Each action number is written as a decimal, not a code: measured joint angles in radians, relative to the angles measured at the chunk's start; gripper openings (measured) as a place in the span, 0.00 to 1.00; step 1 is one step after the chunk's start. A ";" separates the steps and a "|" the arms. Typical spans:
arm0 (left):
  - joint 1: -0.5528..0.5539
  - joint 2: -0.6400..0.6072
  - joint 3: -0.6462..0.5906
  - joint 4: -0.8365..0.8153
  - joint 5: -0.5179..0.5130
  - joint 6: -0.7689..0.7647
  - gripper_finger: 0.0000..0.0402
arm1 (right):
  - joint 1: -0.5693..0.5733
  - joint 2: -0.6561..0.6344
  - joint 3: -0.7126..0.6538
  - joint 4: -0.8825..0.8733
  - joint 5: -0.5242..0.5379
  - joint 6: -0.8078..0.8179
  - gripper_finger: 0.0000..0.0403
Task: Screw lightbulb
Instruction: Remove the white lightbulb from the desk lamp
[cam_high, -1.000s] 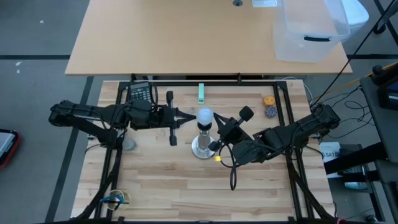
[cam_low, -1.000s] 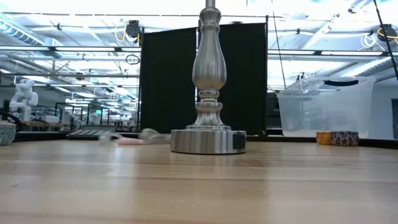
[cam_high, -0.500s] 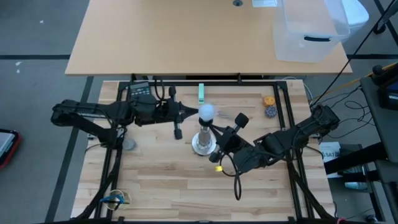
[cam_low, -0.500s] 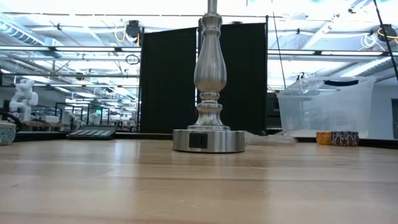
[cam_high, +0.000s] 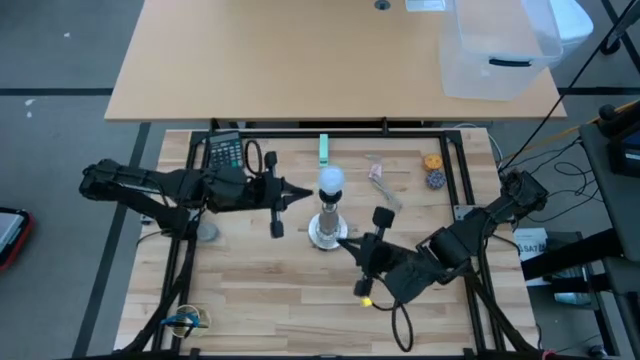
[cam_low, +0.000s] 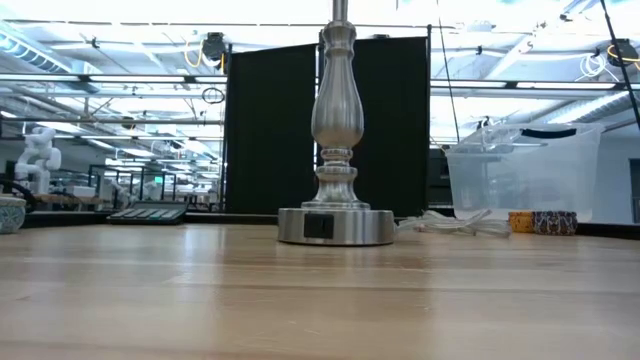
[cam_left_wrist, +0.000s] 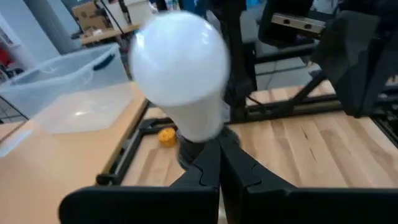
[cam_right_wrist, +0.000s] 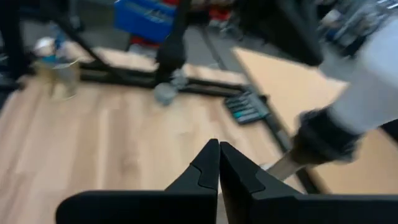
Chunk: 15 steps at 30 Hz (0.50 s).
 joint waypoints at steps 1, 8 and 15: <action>-0.014 -0.003 0.000 -0.020 -0.011 -0.012 0.00 | 0.006 0.000 0.000 -0.021 -0.018 0.023 0.00; -0.115 -0.004 -0.004 -0.140 -0.060 -0.098 0.00 | 0.041 0.031 0.000 -0.162 -0.030 0.182 0.00; -0.231 -0.002 -0.158 0.073 -0.094 -0.146 0.00 | 0.043 0.106 0.000 -0.178 -0.027 0.205 0.00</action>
